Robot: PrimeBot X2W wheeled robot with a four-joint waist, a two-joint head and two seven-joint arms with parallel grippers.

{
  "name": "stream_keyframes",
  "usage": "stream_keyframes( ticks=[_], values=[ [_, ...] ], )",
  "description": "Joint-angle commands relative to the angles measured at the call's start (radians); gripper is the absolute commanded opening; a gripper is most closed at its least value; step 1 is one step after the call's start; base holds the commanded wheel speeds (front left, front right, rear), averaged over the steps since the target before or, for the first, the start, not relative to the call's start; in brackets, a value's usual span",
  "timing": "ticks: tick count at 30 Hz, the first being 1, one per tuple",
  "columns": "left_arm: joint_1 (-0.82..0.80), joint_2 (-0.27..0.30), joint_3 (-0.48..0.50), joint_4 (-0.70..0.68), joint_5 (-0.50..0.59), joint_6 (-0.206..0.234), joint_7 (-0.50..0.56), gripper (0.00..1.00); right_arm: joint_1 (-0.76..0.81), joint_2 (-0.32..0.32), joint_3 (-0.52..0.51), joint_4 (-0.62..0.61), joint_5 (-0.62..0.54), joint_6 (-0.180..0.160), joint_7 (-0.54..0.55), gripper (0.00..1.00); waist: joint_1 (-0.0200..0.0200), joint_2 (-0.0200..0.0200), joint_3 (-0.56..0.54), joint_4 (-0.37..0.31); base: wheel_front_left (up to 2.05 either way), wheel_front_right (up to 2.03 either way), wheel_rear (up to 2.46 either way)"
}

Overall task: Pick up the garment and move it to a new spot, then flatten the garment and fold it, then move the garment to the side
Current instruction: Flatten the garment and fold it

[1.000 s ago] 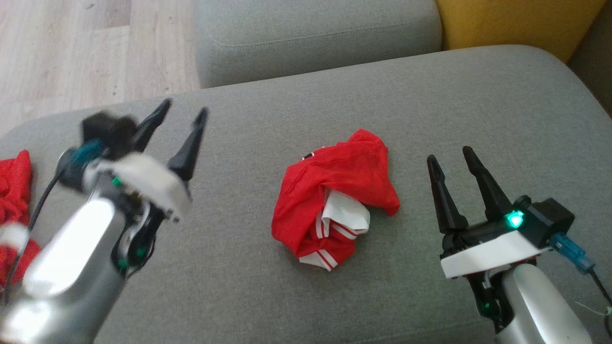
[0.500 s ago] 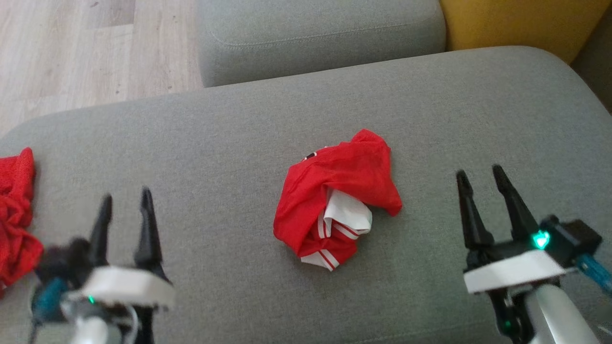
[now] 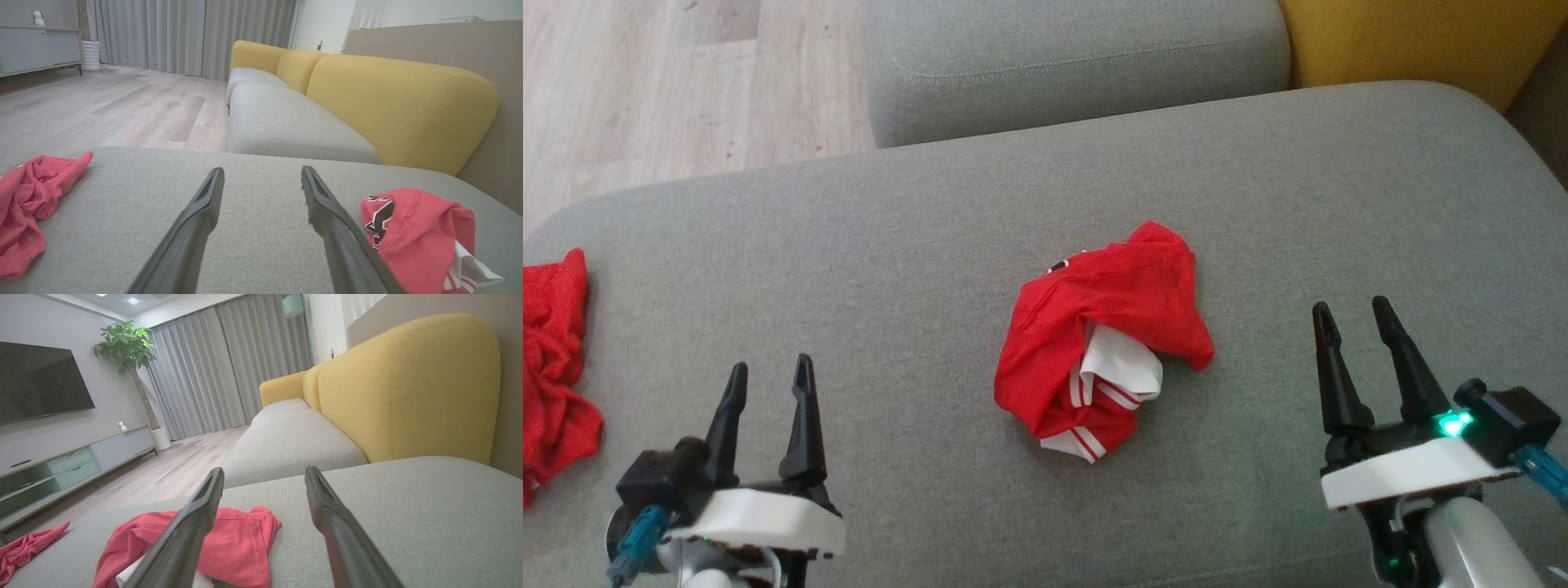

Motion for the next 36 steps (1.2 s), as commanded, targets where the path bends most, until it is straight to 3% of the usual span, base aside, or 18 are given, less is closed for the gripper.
stream_keyframes(
  ticks=[1, 10, 17, 21, 27, 34, 35, 36],
  values=[
    [-0.066, -0.005, 0.056, -0.02, 0.019, -0.013, -0.012, 1.0, -0.05, -0.01, 0.018, -0.017, 0.026, -0.001, -0.011, 1.0, 0.0, 0.0, 0.001, 0.002, 0.0, 0.0, 0.0],
    [-0.091, -0.036, 0.074, 0.014, 0.057, -0.069, -0.012, 1.0, -0.261, -0.019, 0.093, 0.124, 0.156, -0.001, 0.145, 1.0, 0.0, 0.0, 0.023, 0.047, 0.0, 0.0, 0.0],
    [-0.134, -0.041, 0.058, 0.05, 0.099, -0.091, -0.012, 1.0, -0.526, -0.044, 0.123, 0.45, 0.313, -0.001, 0.479, 1.0, 0.0, 0.0, 0.078, 0.135, 0.0, 0.0, 0.0],
    [-0.163, -0.048, 0.049, 0.076, 0.114, -0.099, -0.012, 1.0, -0.627, -0.05, 0.134, 0.599, 0.381, -0.001, 0.602, 1.0, 0.0, 0.0, 0.101, 0.191, 0.0, 0.0, 0.0],
    [-0.194, -0.051, 0.034, 0.114, 0.14, -0.114, -0.012, 1.0, -0.714, -0.067, 0.149, 0.773, 0.451, -0.001, 0.689, 1.0, 0.0, 0.0, 0.126, 0.256, 0.0, 0.0, 0.0],
    [-0.204, -0.055, 0.039, 0.135, 0.148, -0.118, -0.012, 1.0, -0.745, -0.059, 0.17, 0.892, 0.484, -0.001, 0.745, 1.0, 0.0, 0.0, 0.131, 0.275, 0.0, 0.0, 0.0],
    [-0.205, -0.055, 0.041, 0.137, 0.148, -0.118, -0.012, 1.0, -0.746, -0.057, 0.174, 0.897, 0.487, -0.001, 0.743, 0.88, 0.0, 0.0, 0.13, 0.275, 0.0, 0.0, 0.0],
    [-0.205, -0.055, 0.042, 0.139, 0.149, -0.118, -0.012, 1.0, -0.747, -0.055, 0.18, 0.898, 0.489, -0.001, 0.74, 0.53, 0.0, 0.0, 0.129, 0.273, 0.0, 0.0, 0.0]
  ],
)
